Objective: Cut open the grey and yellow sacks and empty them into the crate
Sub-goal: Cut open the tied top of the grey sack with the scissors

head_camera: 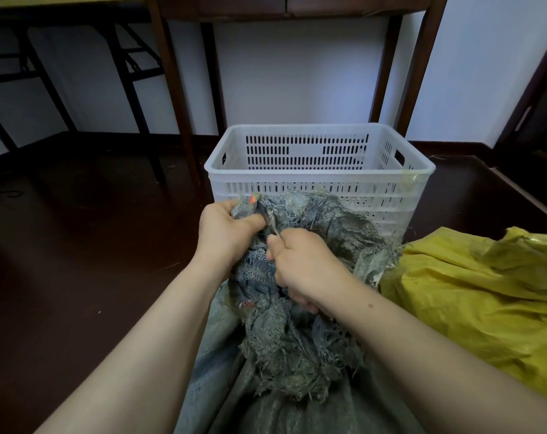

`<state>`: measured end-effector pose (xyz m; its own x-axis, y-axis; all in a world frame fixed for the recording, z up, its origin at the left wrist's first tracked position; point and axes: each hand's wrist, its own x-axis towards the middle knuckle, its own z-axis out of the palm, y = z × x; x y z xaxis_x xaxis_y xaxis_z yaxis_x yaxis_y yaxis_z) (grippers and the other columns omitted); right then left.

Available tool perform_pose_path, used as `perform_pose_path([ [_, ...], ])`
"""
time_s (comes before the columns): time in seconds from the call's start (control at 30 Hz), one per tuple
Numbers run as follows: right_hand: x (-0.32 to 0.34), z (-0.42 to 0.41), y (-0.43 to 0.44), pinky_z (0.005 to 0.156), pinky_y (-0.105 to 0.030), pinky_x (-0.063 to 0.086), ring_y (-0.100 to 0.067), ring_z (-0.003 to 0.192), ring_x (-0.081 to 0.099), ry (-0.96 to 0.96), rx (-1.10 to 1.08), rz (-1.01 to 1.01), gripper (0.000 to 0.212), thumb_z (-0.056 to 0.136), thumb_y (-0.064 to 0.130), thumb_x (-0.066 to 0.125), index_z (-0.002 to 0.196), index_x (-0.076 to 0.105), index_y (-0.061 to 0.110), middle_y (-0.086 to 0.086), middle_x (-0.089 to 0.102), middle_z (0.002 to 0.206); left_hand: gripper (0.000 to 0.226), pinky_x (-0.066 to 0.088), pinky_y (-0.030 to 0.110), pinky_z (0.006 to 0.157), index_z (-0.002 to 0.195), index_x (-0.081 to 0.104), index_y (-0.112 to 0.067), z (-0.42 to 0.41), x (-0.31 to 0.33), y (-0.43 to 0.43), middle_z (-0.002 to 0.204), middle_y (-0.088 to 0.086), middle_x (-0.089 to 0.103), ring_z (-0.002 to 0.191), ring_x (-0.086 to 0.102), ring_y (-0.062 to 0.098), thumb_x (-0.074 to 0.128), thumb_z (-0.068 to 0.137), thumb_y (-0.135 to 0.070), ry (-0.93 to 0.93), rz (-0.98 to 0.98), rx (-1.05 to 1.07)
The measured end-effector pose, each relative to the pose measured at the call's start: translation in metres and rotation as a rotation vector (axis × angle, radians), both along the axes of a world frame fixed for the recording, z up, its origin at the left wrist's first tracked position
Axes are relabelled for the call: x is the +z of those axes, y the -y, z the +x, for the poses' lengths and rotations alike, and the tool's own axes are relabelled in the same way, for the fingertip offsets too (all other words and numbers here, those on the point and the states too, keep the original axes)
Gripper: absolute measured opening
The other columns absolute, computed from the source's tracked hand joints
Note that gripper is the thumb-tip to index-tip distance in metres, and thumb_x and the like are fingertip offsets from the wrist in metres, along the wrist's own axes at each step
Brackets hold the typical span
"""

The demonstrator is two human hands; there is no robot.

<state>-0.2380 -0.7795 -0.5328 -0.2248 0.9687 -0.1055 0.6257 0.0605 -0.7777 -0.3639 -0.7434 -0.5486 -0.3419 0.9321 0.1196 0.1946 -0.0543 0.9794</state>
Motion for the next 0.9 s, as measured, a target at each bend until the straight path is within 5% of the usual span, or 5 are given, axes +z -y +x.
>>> perform_pose_path([
  [0.23,0.024,0.011,0.009,0.033,-0.008,0.023,-0.009,0.021,0.025,-0.241,0.018,-0.291,0.026,0.103,0.029,0.033,0.085,0.046,0.014,-0.002,0.042,0.046,0.012,0.056,0.051,0.071,0.064,0.07,-0.019,-0.018,0.0,0.002,0.068,0.005,0.072,0.066,0.068,0.027,0.082,0.063,-0.019,0.023,0.002,0.17],
  [0.7,0.037,0.01,0.021,0.033,-0.008,0.021,-0.007,0.021,0.023,-0.236,0.099,-0.339,0.026,0.102,0.028,0.032,0.083,0.046,0.016,0.004,0.035,0.037,0.018,0.045,0.032,0.056,0.06,0.065,-0.017,-0.017,-0.001,-0.003,0.051,-0.003,0.061,0.049,0.052,0.015,0.083,0.062,-0.012,-0.015,-0.011,0.175],
  [0.9,0.034,0.008,0.016,0.033,-0.008,0.023,-0.008,0.022,0.024,-0.26,0.049,-0.328,0.026,0.103,0.03,0.032,0.086,0.046,0.016,0.004,0.035,0.038,0.014,0.052,0.038,0.06,0.053,0.068,-0.021,-0.011,0.001,-0.001,0.059,0.003,0.067,0.056,0.059,0.021,0.08,0.057,-0.016,0.004,-0.009,0.148],
])
